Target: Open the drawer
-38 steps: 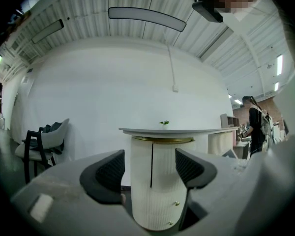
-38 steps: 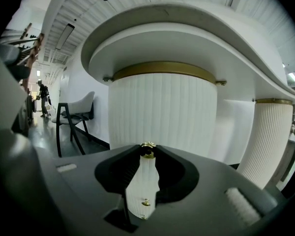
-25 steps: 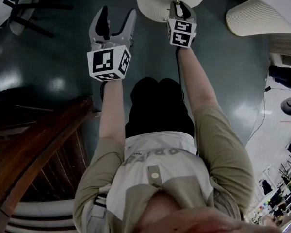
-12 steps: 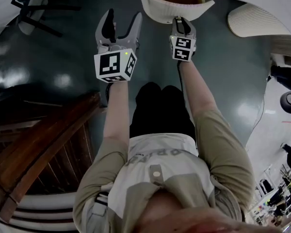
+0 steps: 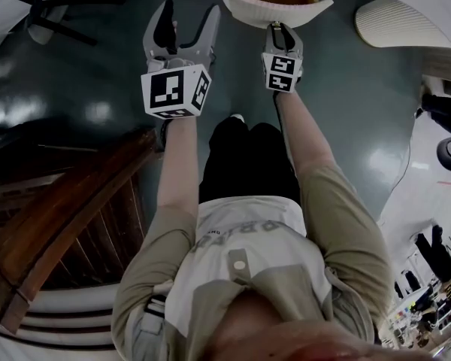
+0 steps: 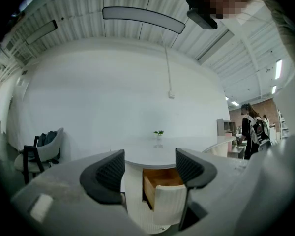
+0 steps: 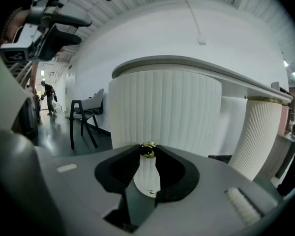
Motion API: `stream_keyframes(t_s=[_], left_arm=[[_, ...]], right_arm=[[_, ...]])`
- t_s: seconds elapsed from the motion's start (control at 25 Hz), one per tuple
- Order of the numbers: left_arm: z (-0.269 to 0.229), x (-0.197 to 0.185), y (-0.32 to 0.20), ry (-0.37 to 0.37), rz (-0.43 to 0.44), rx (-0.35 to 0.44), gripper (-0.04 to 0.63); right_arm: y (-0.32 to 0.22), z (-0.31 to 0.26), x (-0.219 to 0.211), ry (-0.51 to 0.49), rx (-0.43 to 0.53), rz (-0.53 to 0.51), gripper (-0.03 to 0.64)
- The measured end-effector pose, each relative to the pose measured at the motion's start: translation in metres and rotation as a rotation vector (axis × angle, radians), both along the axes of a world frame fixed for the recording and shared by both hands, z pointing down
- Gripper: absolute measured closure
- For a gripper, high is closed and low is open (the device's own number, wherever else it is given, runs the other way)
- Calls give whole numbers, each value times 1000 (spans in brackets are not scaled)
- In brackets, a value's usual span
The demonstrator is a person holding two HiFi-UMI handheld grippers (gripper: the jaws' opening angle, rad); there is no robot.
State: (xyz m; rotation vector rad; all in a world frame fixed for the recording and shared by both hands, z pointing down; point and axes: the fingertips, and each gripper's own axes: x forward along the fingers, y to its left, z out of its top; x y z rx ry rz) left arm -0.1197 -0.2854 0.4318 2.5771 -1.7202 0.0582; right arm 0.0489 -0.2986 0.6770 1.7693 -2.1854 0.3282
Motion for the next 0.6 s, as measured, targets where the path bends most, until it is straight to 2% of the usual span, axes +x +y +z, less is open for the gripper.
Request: stream_keyframes(t_s=[0.6], left_arm=[[-15,13,37,0,11,16,273]], right_arm=[[43,4,1,0,-20,-20,512]])
